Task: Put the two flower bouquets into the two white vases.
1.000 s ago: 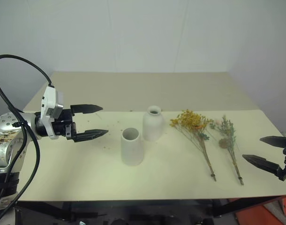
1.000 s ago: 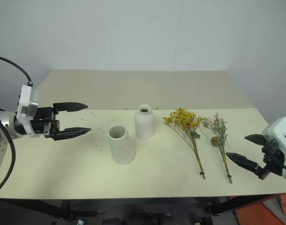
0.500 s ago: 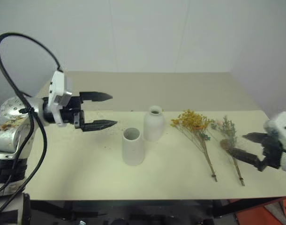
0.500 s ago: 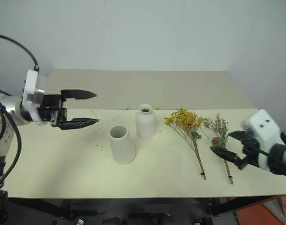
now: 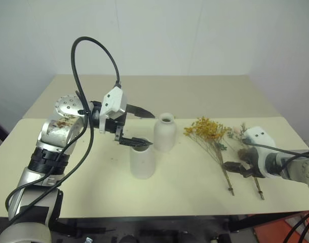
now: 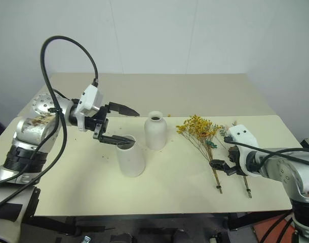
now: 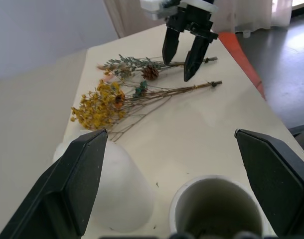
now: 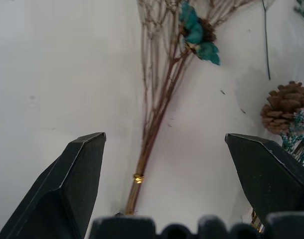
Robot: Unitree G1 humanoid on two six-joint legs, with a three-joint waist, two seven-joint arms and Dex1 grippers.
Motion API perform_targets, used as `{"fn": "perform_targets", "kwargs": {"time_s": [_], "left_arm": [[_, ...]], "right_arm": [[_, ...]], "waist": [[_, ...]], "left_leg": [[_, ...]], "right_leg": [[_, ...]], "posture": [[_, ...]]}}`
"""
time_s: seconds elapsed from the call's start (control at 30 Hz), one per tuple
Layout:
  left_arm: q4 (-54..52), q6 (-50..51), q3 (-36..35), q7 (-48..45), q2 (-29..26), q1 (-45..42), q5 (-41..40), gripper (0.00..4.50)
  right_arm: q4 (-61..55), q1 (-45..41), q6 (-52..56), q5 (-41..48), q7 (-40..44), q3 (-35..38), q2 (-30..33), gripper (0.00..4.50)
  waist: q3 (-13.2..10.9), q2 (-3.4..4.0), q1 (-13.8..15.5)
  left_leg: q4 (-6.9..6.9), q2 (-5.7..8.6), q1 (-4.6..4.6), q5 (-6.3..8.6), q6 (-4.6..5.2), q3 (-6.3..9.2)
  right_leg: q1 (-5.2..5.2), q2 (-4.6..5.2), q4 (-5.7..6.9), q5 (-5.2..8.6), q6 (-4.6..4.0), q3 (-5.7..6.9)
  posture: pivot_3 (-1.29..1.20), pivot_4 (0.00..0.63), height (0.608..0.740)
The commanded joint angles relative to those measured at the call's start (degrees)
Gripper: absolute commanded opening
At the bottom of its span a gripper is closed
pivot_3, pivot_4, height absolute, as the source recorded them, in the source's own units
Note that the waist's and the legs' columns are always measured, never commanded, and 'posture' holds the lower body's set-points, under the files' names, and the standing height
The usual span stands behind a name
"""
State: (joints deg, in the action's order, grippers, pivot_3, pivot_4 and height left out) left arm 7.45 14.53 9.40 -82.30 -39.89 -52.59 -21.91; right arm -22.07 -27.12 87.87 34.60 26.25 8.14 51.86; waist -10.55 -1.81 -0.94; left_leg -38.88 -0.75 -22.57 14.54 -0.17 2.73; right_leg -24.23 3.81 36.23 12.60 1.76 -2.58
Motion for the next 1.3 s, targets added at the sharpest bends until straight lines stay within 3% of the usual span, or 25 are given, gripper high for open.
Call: {"fn": "perform_targets", "kwargs": {"time_s": [0.03, 0.3, 0.33, 0.4, 0.7, 0.8, 1.07, 1.3], "left_arm": [[0.0, -2.2, -0.5, -0.6, 1.2, -2.4, 0.6, 4.47], [-1.6, -2.0, -1.1, 0.8, 3.1, -0.9, 1.2, 4.47], [-2.2, -1.5, -1.4, 1.4, 3.2, -0.6, 1.0, 4.49], [-3.2, -0.8, -2.1, 2.2, 3.1, 0.2, 0.5, 4.5], [-7.2, 1.8, -4.3, 5.0, 1.8, 3.2, -0.2, 4.5], [-7.4, 1.8, -4.8, 5.3, 1.2, 3.5, 0.0, 4.5], [-6.8, 1.2, -5.2, 4.4, -0.7, 3.6, 0.0, 4.5], [-5.4, 1.0, -6.1, 4.7, -1.9, 2.6, 0.5, 4.5]], "right_arm": [[2.5, -3.2, -1.7, -1.4, 0.1, -2.5, -0.7, 4.5], [13.9, -9.7, -8.0, -6.6, -0.1, -12.1, -4.7, 4.5], [15.3, -10.4, -8.7, -7.1, 0.7, -13.2, -4.8, 4.32], [17.7, -11.7, -10.2, -7.9, 1.9, -14.8, -4.9, 3.88], [24.5, -16.0, -13.1, -12.2, 5.0, -19.0, -5.3, 0.79], [24.6, -16.9, -12.5, -12.6, 6.8, -20.3, -4.4, 0.03], [23.4, -17.7, -10.2, -12.7, 4.6, -15.8, -5.9, 0.03], [19.4, -20.5, -10.4, -14.7, -5.2, -3.6, -11.4, 0.03]], "waist": [[0.0, 0.01, 0.0], [0.0, 0.02, -0.2], [0.0, 0.03, -0.2], [0.0, 0.03, -0.2], [0.0, 0.04, -0.2], [0.0, 0.04, -0.3], [0.0, 0.04, -0.2], [0.0, 0.06, -0.3]], "left_leg": [[-0.02, 0.0, 0.0, 0.0, 0.0, 0.0], [-0.05, -0.02, 0.02, -0.01, 0.0, 0.01], [-0.05, -0.02, 0.0, -0.01, 0.0, 0.0], [-0.05, -0.02, -0.01, -0.01, 0.0, 0.01], [-0.06, -0.02, -0.03, -0.01, 0.0, 0.02], [-0.06, -0.02, -0.02, -0.01, 0.0, 0.03], [-0.06, -0.04, -0.02, -0.01, 0.0, 0.03], [-0.05, -0.04, -0.02, -0.01, 0.0, 0.03]], "right_leg": [[0.0, 0.0, 0.0, -0.01, 0.0, 0.0], [0.0, -0.03, 0.02, -0.06, 0.01, -0.02], [-0.02, -0.03, 0.02, -0.07, 0.0, -0.02], [-0.03, -0.03, 0.01, -0.07, 0.0, -0.02], [-0.05, -0.03, 0.02, -0.11, 0.0, -0.01], [-0.05, -0.03, 0.01, -0.11, 0.0, -0.01], [-0.05, -0.05, 0.01, -0.12, -0.02, -0.01], [-0.08, -0.06, 0.03, -0.13, -0.03, -0.02]], "posture": [[0.0, 0.15, 0.74], [0.0, 0.15, 0.74], [0.0, 0.15, 0.74], [0.0, 0.15, 0.74], [0.0, 0.15, 0.74], [0.0, 0.15, 0.74], [0.0, 0.15, 0.74], [0.0, 0.15, 0.74]]}}
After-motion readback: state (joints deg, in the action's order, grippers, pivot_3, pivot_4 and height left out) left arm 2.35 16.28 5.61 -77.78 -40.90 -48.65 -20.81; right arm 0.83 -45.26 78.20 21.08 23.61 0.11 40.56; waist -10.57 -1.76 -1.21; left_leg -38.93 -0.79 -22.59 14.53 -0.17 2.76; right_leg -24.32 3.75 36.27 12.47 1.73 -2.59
